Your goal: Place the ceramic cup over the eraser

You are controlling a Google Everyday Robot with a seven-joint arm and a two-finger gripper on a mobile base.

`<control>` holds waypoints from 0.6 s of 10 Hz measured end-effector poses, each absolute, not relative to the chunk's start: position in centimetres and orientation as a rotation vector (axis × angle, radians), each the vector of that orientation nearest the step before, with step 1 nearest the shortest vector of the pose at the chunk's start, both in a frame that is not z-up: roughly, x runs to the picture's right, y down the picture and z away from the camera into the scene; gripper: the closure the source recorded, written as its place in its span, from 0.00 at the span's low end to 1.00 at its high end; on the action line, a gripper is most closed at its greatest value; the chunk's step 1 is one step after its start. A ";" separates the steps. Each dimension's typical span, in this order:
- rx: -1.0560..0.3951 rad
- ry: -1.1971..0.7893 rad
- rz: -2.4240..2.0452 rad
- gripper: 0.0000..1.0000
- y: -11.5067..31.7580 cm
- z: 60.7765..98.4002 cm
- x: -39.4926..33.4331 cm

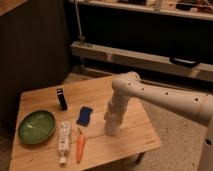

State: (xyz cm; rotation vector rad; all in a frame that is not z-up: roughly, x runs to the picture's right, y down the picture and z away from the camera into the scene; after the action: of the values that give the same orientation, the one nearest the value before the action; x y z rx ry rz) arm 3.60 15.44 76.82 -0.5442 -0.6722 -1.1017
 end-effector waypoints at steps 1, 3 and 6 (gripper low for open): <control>-0.531 -0.657 -1.114 0.88 14.9 76.6 3.7; -0.481 -0.596 -1.141 0.88 12.1 74.8 3.7; -0.419 -0.514 -1.175 0.88 6.5 70.4 3.7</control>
State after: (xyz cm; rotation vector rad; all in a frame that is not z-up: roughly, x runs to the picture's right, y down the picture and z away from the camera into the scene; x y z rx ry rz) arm 3.72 6.50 70.45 -0.4192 -0.5143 -1.1747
